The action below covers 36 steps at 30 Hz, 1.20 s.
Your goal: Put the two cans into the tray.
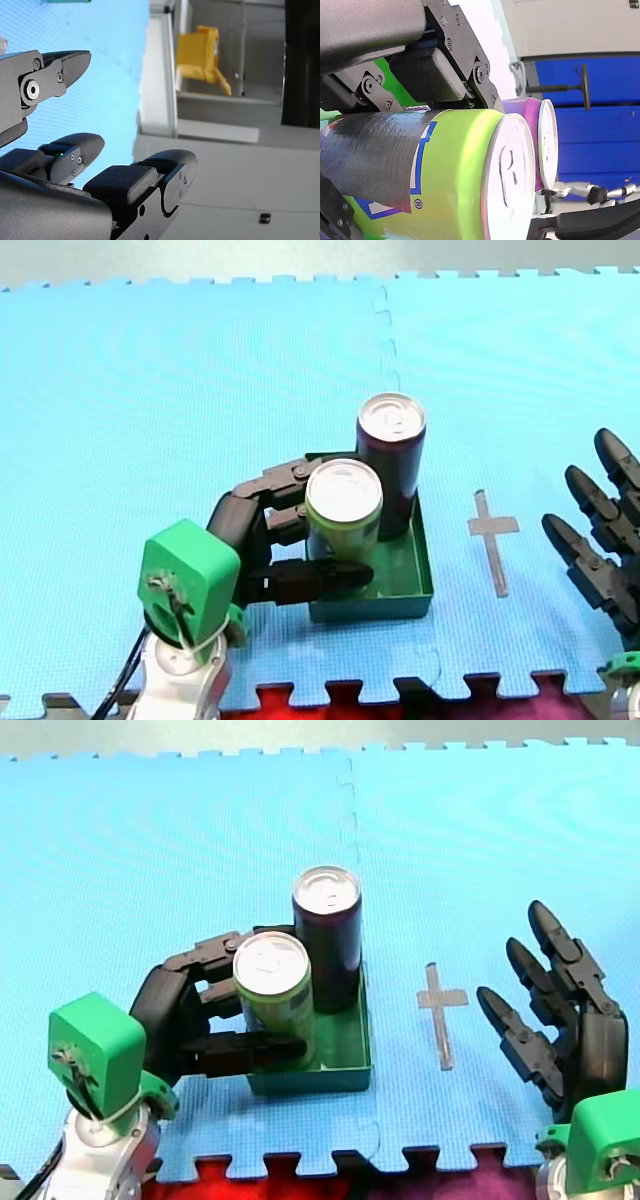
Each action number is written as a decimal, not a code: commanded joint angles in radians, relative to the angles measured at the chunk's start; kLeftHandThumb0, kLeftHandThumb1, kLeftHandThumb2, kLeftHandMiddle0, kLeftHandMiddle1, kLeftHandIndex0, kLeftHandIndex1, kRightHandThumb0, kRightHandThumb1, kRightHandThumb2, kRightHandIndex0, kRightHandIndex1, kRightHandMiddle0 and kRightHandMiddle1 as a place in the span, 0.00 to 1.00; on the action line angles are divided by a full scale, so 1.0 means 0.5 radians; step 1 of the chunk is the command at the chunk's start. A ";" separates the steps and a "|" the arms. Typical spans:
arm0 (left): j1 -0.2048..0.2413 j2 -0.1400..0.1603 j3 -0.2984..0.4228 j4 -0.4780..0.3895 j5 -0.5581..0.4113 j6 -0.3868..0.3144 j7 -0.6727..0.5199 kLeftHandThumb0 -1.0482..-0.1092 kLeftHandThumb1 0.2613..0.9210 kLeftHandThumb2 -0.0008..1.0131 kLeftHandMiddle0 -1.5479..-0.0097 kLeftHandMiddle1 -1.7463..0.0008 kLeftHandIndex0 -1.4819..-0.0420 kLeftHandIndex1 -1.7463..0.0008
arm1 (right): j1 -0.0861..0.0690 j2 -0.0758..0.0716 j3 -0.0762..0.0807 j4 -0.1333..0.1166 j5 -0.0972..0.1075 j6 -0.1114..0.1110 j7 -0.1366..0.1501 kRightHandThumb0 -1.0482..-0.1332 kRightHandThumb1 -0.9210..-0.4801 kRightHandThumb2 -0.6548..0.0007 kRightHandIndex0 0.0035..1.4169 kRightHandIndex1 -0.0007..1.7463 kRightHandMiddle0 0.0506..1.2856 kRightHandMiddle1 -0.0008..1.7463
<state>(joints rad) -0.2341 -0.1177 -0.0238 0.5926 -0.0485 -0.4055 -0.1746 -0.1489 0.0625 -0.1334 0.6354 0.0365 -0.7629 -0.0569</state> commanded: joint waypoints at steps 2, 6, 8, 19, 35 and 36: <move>-0.009 0.009 0.009 -0.001 -0.014 -0.029 -0.002 0.70 0.70 0.00 0.11 1.00 0.14 1.00 | 0.007 -0.007 -0.001 -0.012 0.010 0.000 0.003 0.17 0.20 1.00 0.46 0.00 0.42 0.00; -0.016 0.009 0.013 0.026 -0.016 -0.044 -0.010 0.70 0.70 0.00 0.11 1.00 0.14 1.00 | 0.008 -0.007 0.000 -0.018 0.017 -0.005 0.014 0.17 0.20 1.00 0.46 0.00 0.42 0.00; -0.023 0.009 0.017 0.048 -0.018 -0.056 -0.015 0.70 0.70 0.00 0.11 1.00 0.14 1.00 | 0.006 -0.009 -0.001 -0.014 0.019 -0.010 0.019 0.17 0.20 1.00 0.47 0.00 0.42 0.00; -0.044 0.036 -0.005 0.046 0.011 0.017 -0.037 0.53 0.59 0.00 0.25 1.00 0.36 1.00 | 0.005 -0.010 -0.002 -0.015 0.031 -0.017 0.038 0.18 0.21 1.00 0.46 0.00 0.42 0.00; 0.016 0.161 -0.129 -0.166 0.103 0.271 -0.130 0.00 0.69 0.01 0.68 1.00 0.74 1.00 | 0.008 -0.020 -0.007 -0.005 0.027 -0.026 0.035 0.17 0.21 1.00 0.46 0.00 0.42 0.00; 0.019 0.166 -0.135 -0.174 0.112 0.275 -0.126 0.00 0.69 0.01 0.68 1.00 0.74 1.00 | 0.009 -0.020 -0.007 -0.006 0.026 -0.026 0.034 0.17 0.21 1.00 0.45 0.00 0.42 0.00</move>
<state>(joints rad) -0.2288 -0.0427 -0.0877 0.5110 0.0016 -0.2760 -0.2416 -0.1468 0.0582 -0.1351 0.6318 0.0508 -0.7699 -0.0383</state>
